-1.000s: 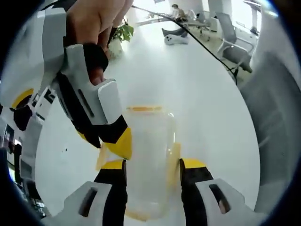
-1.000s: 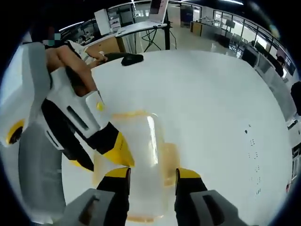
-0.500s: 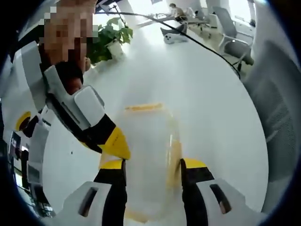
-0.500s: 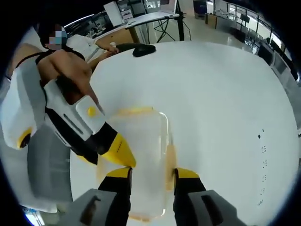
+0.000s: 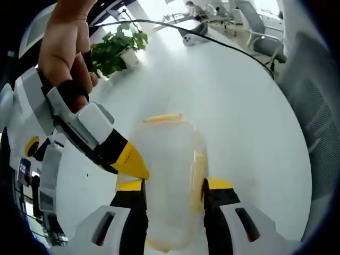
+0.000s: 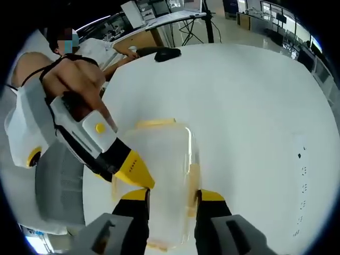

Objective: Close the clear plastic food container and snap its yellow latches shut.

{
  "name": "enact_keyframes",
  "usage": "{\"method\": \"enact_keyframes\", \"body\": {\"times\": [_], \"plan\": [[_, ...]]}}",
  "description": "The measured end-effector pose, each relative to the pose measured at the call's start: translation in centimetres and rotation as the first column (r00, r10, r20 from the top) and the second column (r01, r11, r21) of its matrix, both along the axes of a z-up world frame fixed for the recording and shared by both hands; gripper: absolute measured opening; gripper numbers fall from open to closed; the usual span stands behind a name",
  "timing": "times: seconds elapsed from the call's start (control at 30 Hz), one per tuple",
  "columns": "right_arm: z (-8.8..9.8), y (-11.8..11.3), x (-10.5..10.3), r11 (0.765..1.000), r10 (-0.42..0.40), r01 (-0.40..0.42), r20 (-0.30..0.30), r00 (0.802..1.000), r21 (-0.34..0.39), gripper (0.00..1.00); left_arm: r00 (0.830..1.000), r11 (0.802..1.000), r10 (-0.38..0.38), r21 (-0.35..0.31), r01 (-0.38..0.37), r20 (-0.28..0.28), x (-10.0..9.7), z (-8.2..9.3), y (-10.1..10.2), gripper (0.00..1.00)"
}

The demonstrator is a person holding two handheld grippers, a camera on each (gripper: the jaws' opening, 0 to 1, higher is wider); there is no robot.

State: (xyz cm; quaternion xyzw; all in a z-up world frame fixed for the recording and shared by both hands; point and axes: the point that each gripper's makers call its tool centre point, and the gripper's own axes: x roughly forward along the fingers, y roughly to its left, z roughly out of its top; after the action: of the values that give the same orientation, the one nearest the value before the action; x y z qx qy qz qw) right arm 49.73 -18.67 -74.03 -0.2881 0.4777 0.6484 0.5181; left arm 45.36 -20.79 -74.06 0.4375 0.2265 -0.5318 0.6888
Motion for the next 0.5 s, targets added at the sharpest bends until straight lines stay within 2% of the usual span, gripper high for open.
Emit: {"method": "enact_keyframes", "body": {"times": [0.03, 0.07, 0.1, 0.5], "plan": [[-0.08, -1.00, 1.03, 0.997, -0.054, 0.056, 0.045, 0.998, -0.060, 0.28, 1.000, 1.000, 0.007, -0.012, -0.007, -0.019, -0.38, -0.14, -0.07, 0.37], [-0.03, -1.10, 0.88, 0.997, 0.000, 0.000, 0.009, 1.000, -0.073, 0.28, 1.000, 1.000, -0.003, -0.010, 0.003, -0.017, -0.39, -0.01, -0.08, 0.37], [-0.25, -1.12, 0.88, 0.997, 0.005, -0.005, 0.004, 1.000, -0.078, 0.29, 1.000, 1.000, -0.006, -0.010, 0.006, -0.017, -0.38, -0.03, -0.12, 0.37], [-0.25, -1.25, 0.44, 0.998, 0.004, -0.004, -0.001, 1.000, -0.069, 0.31, 1.000, 1.000, -0.003, -0.010, 0.003, -0.008, -0.36, 0.02, -0.31, 0.38]]}}
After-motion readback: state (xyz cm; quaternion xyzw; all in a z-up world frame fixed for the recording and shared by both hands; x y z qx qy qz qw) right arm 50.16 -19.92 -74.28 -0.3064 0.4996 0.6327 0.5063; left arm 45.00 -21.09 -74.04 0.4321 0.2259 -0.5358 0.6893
